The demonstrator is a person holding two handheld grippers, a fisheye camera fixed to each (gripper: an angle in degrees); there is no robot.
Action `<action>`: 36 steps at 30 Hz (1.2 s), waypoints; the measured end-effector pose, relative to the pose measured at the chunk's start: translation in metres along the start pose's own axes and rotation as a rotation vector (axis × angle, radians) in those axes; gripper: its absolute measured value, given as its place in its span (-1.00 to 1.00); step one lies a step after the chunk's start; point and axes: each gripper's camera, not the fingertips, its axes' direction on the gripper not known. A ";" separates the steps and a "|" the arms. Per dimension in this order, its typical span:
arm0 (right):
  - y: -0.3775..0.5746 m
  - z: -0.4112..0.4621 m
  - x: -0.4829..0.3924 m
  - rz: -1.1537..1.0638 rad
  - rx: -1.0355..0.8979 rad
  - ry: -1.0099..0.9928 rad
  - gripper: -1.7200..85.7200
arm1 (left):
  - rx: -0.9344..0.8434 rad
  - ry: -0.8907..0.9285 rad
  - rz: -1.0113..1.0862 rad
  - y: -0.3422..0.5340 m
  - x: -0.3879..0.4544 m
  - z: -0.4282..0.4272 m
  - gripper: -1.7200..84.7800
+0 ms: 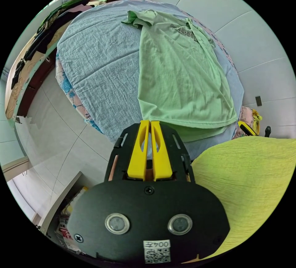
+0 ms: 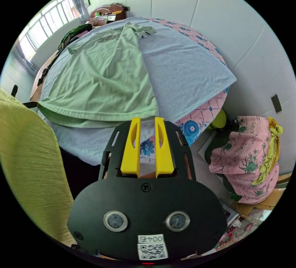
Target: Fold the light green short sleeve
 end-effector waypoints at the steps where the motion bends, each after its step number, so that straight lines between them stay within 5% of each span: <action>1: 0.003 0.004 0.002 0.017 -0.015 0.021 -0.77 | -0.003 0.003 -0.001 -0.003 0.000 0.003 -0.94; 36: 0.005 0.012 -0.061 0.215 0.119 0.012 -0.76 | -0.018 0.009 0.020 -0.106 0.069 0.031 -0.94</action>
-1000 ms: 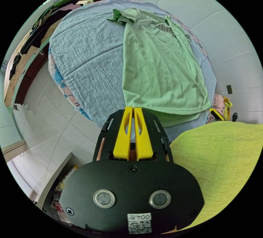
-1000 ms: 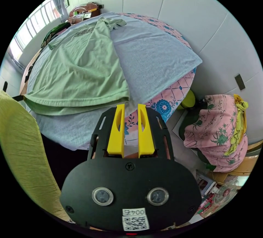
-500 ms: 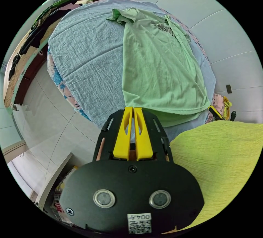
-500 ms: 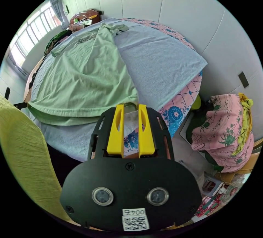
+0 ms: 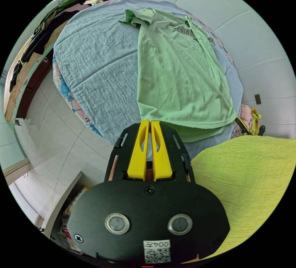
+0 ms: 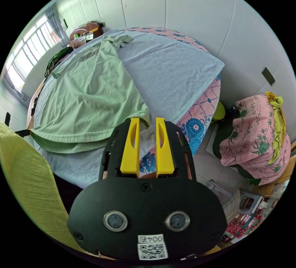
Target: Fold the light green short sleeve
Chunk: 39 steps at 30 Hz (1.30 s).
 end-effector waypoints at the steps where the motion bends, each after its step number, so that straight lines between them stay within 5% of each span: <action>1: 0.001 -0.001 -0.011 -0.023 0.004 -0.002 -0.76 | 0.001 0.000 0.001 -0.004 0.004 -0.001 -0.94; 25: 0.080 -0.024 -0.154 -0.057 -0.025 0.044 -0.94 | 0.026 -0.018 -0.005 -0.034 0.101 -0.055 -0.94; 30: 0.080 -0.079 -0.180 -0.046 0.040 -0.024 -0.96 | 0.168 -0.053 0.041 -0.025 0.129 -0.120 -0.94; 39: 0.010 -0.240 -0.267 -0.197 0.388 -0.104 -0.97 | 0.684 0.110 0.081 -0.062 0.160 -0.356 -0.94</action>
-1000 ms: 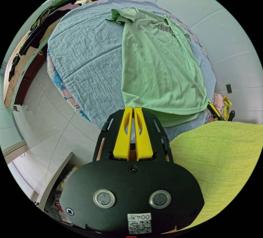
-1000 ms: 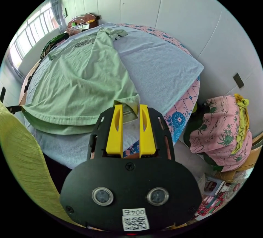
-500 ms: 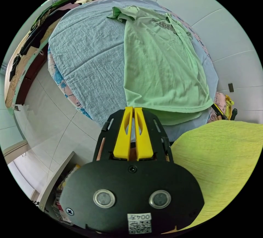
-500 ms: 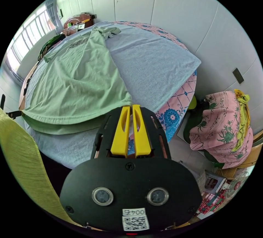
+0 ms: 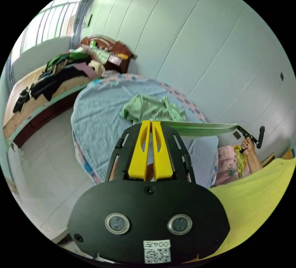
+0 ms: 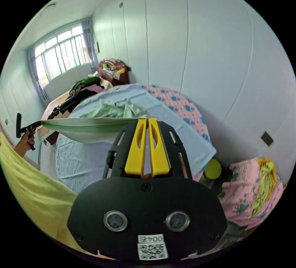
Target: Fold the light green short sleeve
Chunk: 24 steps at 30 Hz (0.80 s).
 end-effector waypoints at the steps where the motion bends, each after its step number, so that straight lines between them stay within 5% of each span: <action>1: -0.025 -0.011 -0.013 -0.022 0.042 -0.004 -0.97 | 0.056 0.013 0.028 -0.032 0.008 -0.017 -0.94; 14: -0.259 -0.194 -0.174 -0.084 0.440 0.018 -0.97 | 0.571 0.005 0.243 -0.361 0.144 -0.267 -0.94; 24: -0.275 -0.297 -0.277 -0.250 0.479 0.110 -0.97 | 0.637 0.089 0.337 -0.422 0.193 -0.391 -0.94</action>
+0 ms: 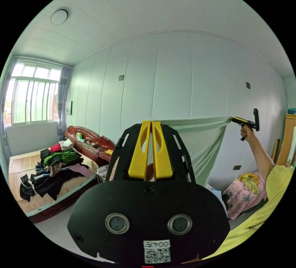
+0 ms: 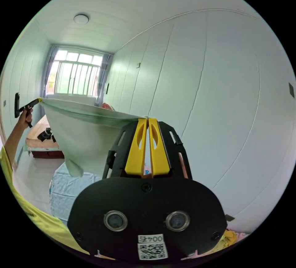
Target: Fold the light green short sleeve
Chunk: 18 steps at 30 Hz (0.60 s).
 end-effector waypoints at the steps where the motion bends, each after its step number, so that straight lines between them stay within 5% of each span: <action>1: -0.002 -0.010 -0.007 -0.013 -0.012 -0.023 -0.97 | 0.005 0.032 -0.004 -0.007 0.000 -0.010 -0.94; 18: -0.025 -0.124 -0.110 -0.237 -0.029 -0.076 -0.97 | 0.019 0.192 -0.003 -0.083 -0.001 -0.074 -0.95</action>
